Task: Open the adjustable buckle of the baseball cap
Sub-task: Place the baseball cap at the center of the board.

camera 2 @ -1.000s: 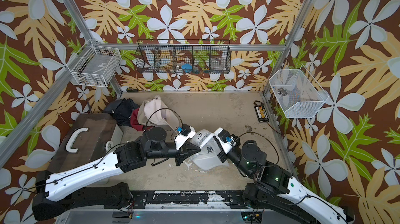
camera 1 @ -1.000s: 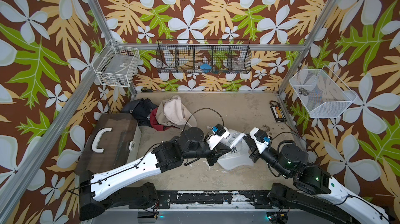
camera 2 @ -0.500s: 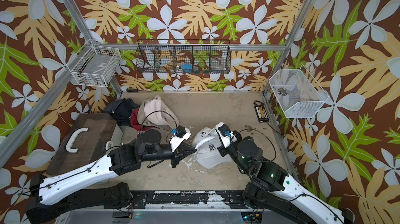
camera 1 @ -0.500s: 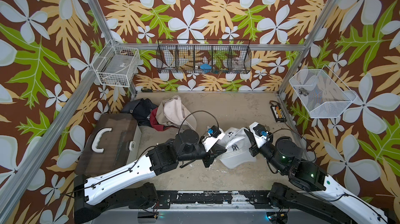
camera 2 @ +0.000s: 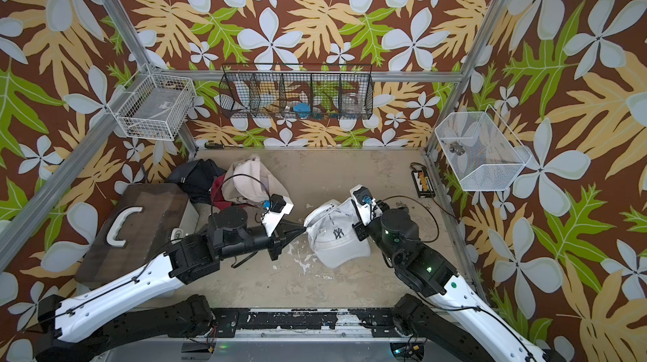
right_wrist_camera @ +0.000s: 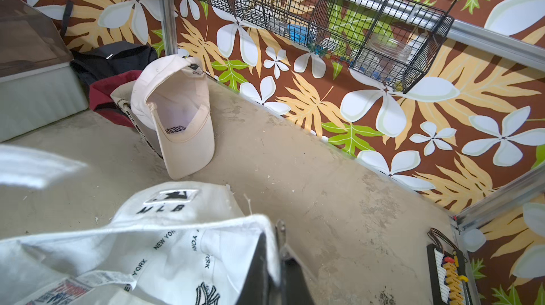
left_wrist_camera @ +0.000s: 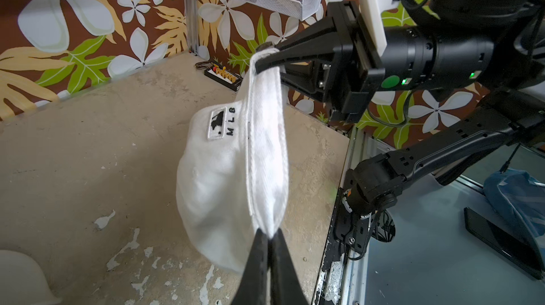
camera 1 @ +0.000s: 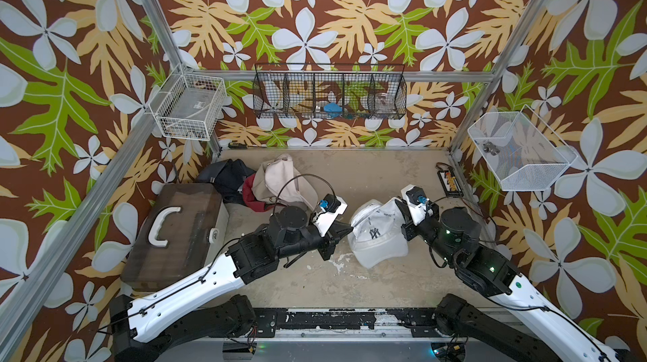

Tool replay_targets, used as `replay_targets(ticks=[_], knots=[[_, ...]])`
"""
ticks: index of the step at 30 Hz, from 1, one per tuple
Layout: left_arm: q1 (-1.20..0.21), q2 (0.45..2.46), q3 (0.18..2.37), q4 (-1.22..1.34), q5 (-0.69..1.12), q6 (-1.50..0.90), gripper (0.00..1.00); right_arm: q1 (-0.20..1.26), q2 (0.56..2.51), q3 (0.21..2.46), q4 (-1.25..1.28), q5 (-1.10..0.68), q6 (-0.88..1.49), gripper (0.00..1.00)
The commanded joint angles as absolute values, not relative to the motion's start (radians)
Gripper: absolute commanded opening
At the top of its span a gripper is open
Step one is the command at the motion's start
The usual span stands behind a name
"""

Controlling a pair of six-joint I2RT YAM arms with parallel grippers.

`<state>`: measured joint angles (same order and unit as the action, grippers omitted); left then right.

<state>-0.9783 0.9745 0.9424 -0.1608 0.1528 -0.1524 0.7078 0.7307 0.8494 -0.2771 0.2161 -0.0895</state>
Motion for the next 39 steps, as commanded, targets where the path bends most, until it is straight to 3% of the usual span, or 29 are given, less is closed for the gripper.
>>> replay_targets(ticks=[1, 12, 25, 39], knots=[[-0.966, 0.982, 0.948, -0.109, 0.097, -0.16, 0.0, 0.706, 0.739, 0.862, -0.224, 0.228, -0.081, 0.0], [-0.877, 1.04, 0.961, -0.031, 0.003, -0.169, 0.0, 0.674, 0.807, 0.868, -0.221, 0.214, -0.049, 0.0], [-0.69, 1.163, 0.991, 0.071, 0.094, -0.228, 0.0, 0.5, 0.905, 0.9, -0.16, 0.093, 0.054, 0.0], [-0.618, 1.377, 1.153, 0.101, 0.106, -0.208, 0.0, 0.409, 1.062, 0.99, -0.112, 0.025, 0.08, 0.0]])
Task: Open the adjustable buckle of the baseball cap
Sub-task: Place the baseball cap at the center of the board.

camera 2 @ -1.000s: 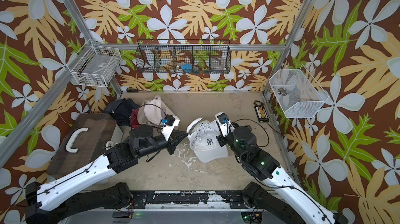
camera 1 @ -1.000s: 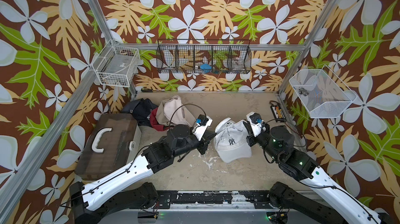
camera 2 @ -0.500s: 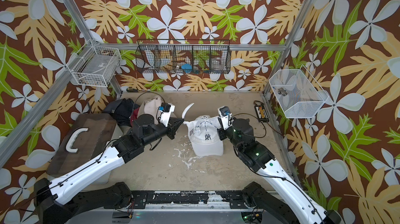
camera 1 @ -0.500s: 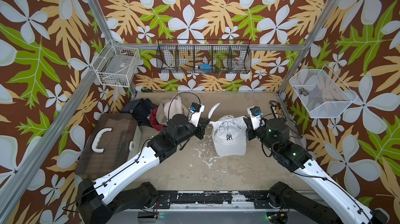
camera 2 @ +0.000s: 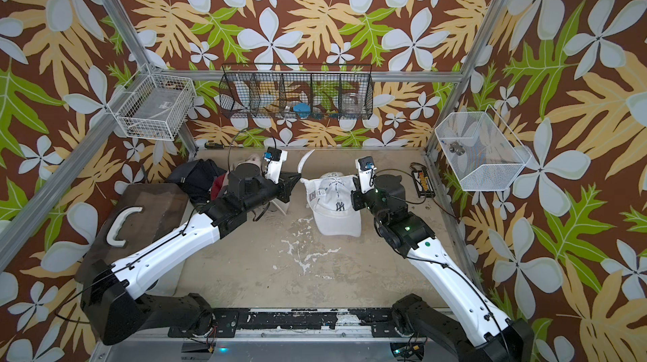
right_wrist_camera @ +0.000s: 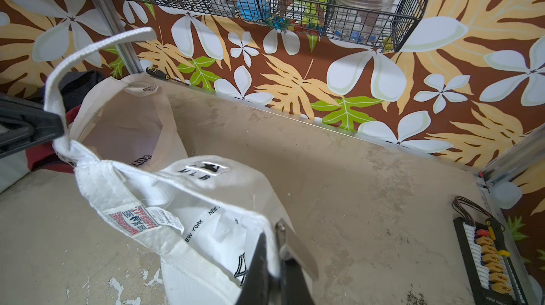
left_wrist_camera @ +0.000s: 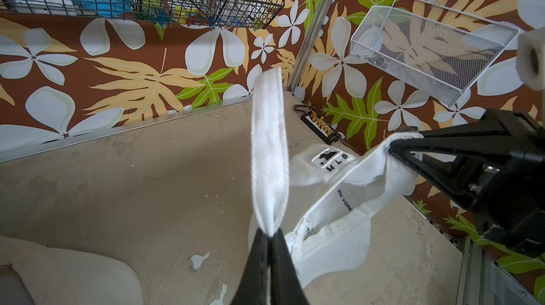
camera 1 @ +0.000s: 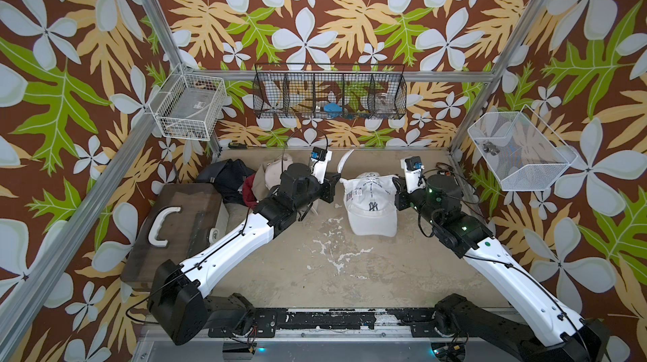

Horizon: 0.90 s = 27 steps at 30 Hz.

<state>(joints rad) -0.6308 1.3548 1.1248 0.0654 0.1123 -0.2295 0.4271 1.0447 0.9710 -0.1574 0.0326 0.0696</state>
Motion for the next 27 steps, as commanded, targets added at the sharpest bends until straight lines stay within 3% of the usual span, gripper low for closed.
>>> replay_targets(ticks=[1, 23, 25, 26, 27], knots=[[-0.613, 1.389, 1.165, 0.098, 0.105, -0.205, 0.0, 0.397, 1.07, 0.997, -0.11, 0.018, 0.082, 0.0], [-0.576, 1.571, 1.359, 0.051, 0.021, -0.149, 0.01, 0.293, 1.246, 1.104, -0.08, -0.049, 0.116, 0.0], [-0.577, 1.584, 1.373, 0.037, 0.007, -0.136, 0.14, 0.291, 1.258, 1.109, -0.077, -0.042, 0.118, 0.0], [-0.576, 1.593, 1.385, 0.028, 0.001, -0.131, 0.29, 0.289, 1.266, 1.114, -0.079, -0.041, 0.115, 0.0], [-0.575, 1.6, 1.4, 0.015, -0.001, -0.127, 0.47, 0.288, 1.278, 1.124, -0.086, -0.036, 0.11, 0.08]])
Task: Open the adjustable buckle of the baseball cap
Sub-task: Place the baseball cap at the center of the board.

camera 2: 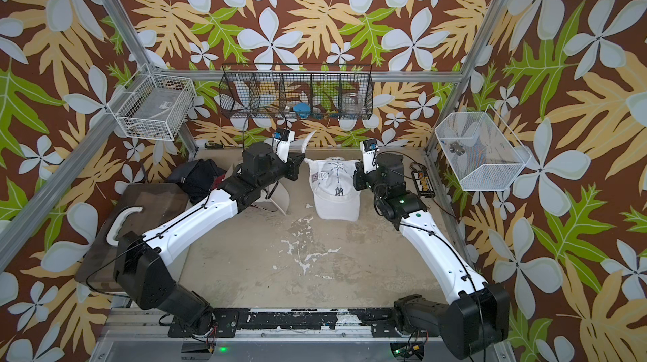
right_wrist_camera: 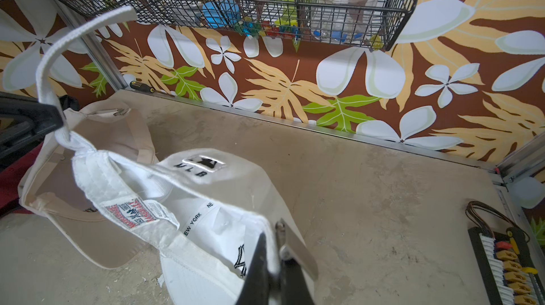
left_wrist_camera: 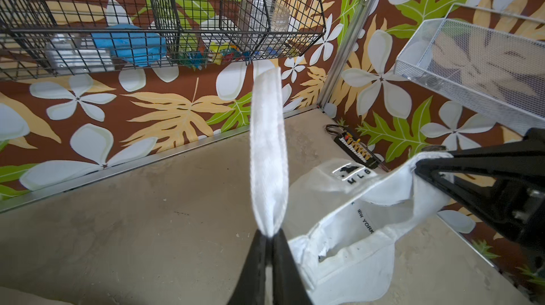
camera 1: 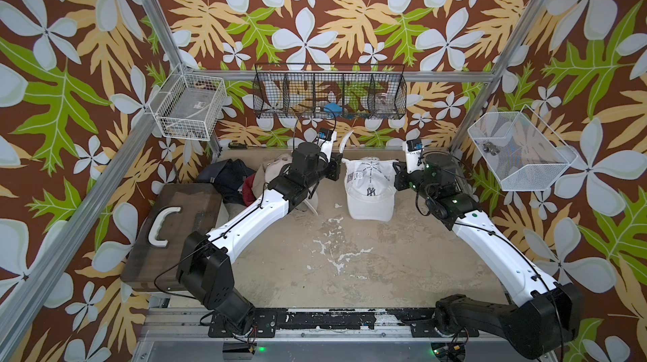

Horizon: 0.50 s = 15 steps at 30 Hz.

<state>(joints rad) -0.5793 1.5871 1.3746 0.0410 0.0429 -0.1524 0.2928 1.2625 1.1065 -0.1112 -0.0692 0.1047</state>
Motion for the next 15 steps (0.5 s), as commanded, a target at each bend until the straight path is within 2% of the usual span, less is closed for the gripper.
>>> replay_targets(ticks=[1, 2, 4, 9, 15], knots=[[-0.577, 1.605, 1.411, 0.003, 0.0, -0.125, 0.6, 0.288, 1.286, 1.135, -0.094, -0.034, 0.105, 0.17], [-0.576, 1.611, 1.425, -0.01, 0.004, -0.124, 0.66, 0.288, 1.296, 1.147, -0.105, -0.032, 0.101, 0.28], [-0.576, 1.61, 1.438, -0.021, 0.004, -0.131, 0.71, 0.288, 1.305, 1.158, -0.113, -0.034, 0.098, 0.36], [-0.576, 1.568, 1.407, 0.007, 0.013, -0.145, 0.74, 0.288, 1.29, 1.151, -0.109, -0.024, 0.098, 0.44], [-0.577, 1.524, 1.388, 0.01, 0.014, -0.14, 0.75, 0.288, 1.273, 1.137, -0.105, -0.007, 0.097, 0.46]])
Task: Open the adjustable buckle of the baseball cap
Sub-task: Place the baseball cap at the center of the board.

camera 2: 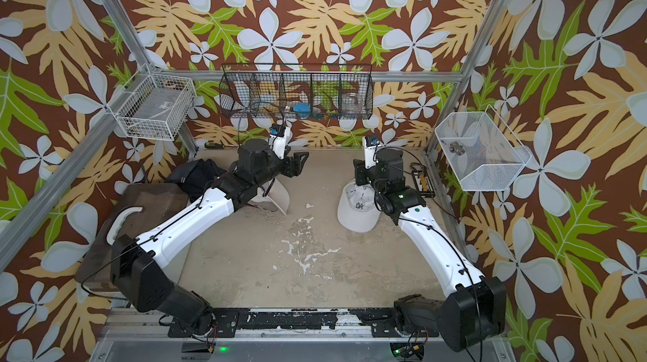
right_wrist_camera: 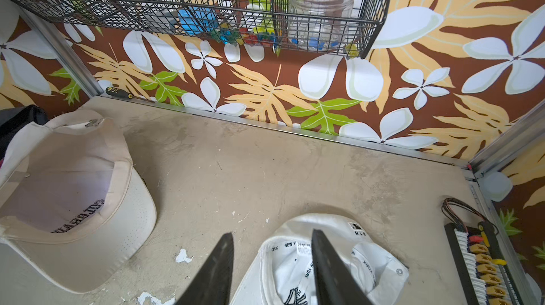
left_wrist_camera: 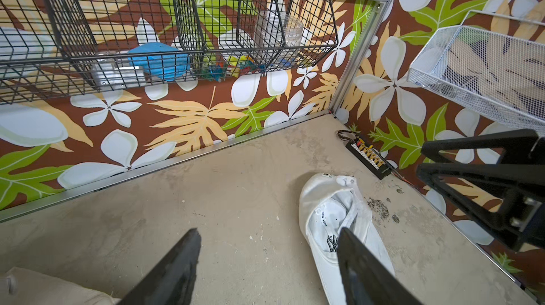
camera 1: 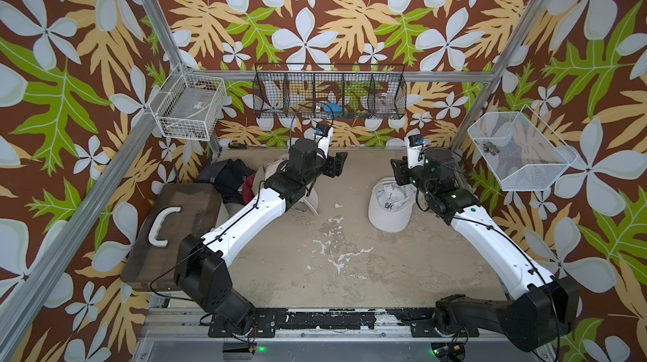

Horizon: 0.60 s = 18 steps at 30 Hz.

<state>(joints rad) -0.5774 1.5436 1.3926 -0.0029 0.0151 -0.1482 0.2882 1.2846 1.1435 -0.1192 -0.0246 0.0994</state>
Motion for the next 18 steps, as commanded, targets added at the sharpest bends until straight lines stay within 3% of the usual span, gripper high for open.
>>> replay_targets(ticks=[1, 10, 18], knots=[[-0.577, 1.515, 1.384, 0.011, 0.014, -0.139, 0.74, 0.288, 1.269, 1.133, -0.103, -0.006, 0.099, 0.46], [-0.577, 1.4, 1.28, 0.035, -0.022, -0.113, 0.76, 0.288, 1.209, 1.077, -0.097, 0.031, 0.095, 0.47], [-0.568, 1.24, 1.063, 0.104, -0.185, -0.09, 0.81, 0.288, 1.114, 0.958, -0.067, 0.107, 0.087, 0.51]])
